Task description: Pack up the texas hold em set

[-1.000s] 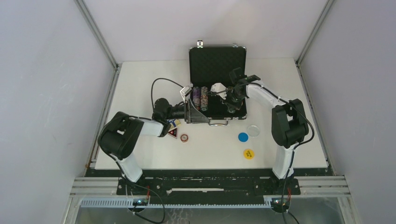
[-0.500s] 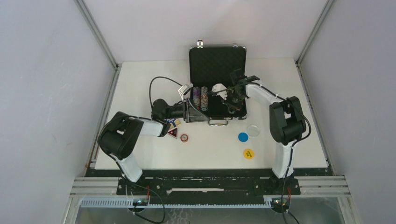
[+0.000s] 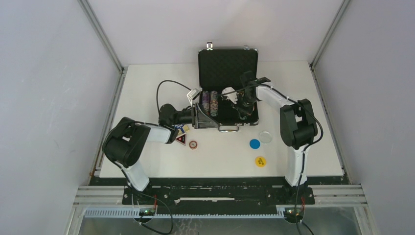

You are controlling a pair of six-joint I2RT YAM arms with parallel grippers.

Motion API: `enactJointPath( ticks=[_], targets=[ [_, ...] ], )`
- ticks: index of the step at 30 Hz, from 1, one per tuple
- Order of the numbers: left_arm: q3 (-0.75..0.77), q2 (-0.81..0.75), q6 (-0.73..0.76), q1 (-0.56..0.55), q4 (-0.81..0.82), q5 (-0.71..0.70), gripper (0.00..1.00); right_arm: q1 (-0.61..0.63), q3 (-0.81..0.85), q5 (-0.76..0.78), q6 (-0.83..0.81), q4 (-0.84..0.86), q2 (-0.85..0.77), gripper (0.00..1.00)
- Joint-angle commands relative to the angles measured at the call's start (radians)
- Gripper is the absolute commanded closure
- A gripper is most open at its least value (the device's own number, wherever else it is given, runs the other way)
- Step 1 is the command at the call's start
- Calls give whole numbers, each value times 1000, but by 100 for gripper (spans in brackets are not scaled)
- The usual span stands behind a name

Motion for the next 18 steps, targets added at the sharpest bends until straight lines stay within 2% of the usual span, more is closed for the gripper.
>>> enactJointPath(
  ticks=[1, 7, 11, 18],
  targets=[
    [-2, -24, -7, 4, 57, 19, 16, -24, 67, 29, -14, 134, 22, 99],
    [1, -17, -8, 4, 56, 21, 16, -25, 73, 39, -9, 157, 20, 98],
    [1, -17, -8, 5, 56, 21, 17, -26, 77, 45, -17, 149, 20, 84],
    [2, -17, -10, 4, 56, 21, 17, -30, 60, 65, 0, 178, -1, 81]
  ],
)
